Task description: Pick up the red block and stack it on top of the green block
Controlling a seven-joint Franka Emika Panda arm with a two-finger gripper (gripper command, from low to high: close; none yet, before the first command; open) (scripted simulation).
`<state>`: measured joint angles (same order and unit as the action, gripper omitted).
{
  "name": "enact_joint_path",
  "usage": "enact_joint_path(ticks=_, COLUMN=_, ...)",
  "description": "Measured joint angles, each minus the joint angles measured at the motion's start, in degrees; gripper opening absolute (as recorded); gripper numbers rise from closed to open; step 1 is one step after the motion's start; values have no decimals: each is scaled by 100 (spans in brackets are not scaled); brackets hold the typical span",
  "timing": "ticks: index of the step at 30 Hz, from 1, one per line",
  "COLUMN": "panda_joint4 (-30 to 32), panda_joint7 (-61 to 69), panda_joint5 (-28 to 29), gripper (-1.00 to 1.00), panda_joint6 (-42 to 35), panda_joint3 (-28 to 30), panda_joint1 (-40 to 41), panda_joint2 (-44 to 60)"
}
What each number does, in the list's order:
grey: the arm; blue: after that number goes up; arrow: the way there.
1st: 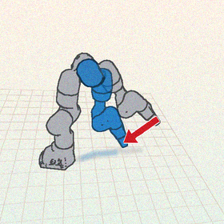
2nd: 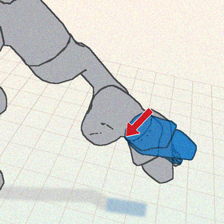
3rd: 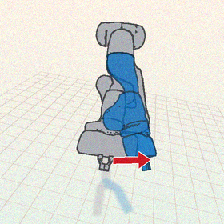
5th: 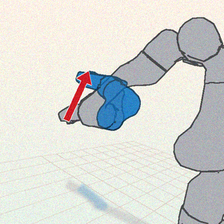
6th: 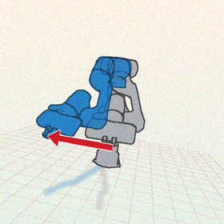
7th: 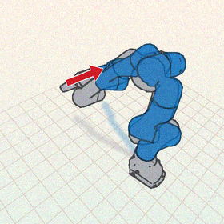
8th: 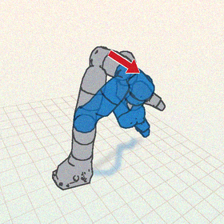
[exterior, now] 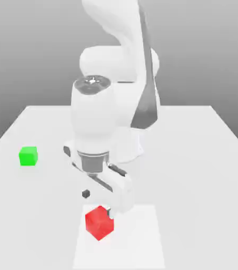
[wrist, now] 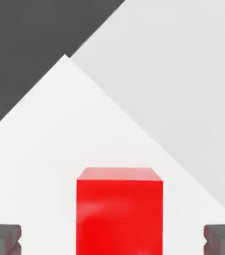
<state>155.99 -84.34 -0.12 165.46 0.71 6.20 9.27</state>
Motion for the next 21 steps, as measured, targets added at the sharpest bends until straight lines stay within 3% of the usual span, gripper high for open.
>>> enact_joint_path(ticks=2, panda_joint4=-53, panda_joint7=5, panda_joint5=-20, gripper=0, panda_joint6=348, panda_joint3=-21, panda_joint1=16, panda_joint2=413)
enact_joint_path(ticks=3, panda_joint4=-69, panda_joint7=9, panda_joint5=-30, gripper=-100, panda_joint6=460, panda_joint3=-32, panda_joint1=24, panda_joint2=546)
enact_joint_path(ticks=10, panda_joint4=-69, panda_joint7=-5, panda_joint5=-13, gripper=-100, panda_joint6=466, panda_joint3=-35, panda_joint1=29, panda_joint2=541)
enact_joint_path(ticks=16, panda_joint4=92, panda_joint7=-24, panda_joint5=15, gripper=-100, panda_joint6=-470, panda_joint3=-23, panda_joint1=30, panda_joint2=-554)
enact_joint_path(ticks=21, panda_joint4=304, panda_joint7=-152, panda_joint5=378, gripper=-100, panda_joint6=-908, panda_joint3=568, panda_joint1=1201, panda_joint2=-1264)
